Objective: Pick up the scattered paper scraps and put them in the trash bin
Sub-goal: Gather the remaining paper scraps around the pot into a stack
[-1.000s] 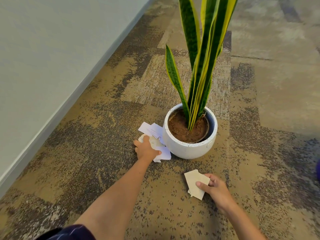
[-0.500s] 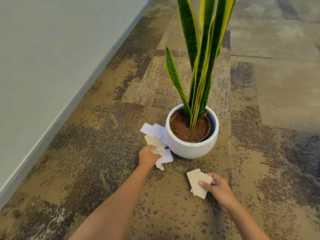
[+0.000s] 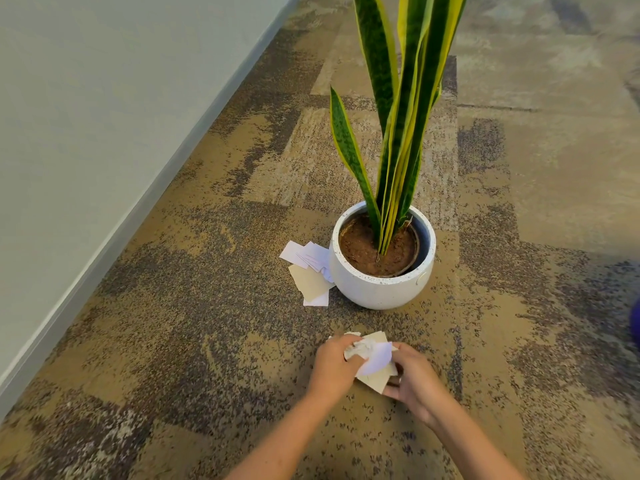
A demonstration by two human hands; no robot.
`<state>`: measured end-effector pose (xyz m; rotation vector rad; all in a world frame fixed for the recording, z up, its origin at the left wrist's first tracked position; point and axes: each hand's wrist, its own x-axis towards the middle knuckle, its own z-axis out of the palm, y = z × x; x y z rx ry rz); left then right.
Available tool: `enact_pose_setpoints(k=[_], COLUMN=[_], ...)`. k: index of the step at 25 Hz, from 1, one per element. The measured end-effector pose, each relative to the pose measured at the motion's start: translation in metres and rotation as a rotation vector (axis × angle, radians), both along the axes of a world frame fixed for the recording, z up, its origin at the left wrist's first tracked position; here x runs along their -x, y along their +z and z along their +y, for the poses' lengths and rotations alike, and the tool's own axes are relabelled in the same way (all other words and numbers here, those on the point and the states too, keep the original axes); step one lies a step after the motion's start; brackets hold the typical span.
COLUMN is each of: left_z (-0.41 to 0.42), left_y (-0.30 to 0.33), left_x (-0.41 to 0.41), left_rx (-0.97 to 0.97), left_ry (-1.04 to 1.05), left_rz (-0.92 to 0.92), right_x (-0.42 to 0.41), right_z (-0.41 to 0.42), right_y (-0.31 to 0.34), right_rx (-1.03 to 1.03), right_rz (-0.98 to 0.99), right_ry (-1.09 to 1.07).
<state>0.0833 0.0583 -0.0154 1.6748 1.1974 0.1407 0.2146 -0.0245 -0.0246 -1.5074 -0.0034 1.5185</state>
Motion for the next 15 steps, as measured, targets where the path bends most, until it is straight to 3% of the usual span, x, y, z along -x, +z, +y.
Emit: enact_pose_setpoints(k=[3, 7, 15], left_z=[-0.010, -0.023, -0.029], left_y=[0.001, -0.001, -0.006], left_x=[-0.010, -0.015, 0.003], left_rx=[-0.270, -0.568, -0.462], left_ry=[-0.141, -0.328, -0.301], left_rz=[0.104, 0.320, 0.219], right_x=[-0.005, -0.008, -0.014], right_z=[0.003, 0.006, 0.004], right_y=[0.004, 0.007, -0.010], right_rx=[-0.065, -0.160, -0.074], right_rz=[0.162, 0.041, -0.247], right_ry=[-0.077, -0.004, -0.020])
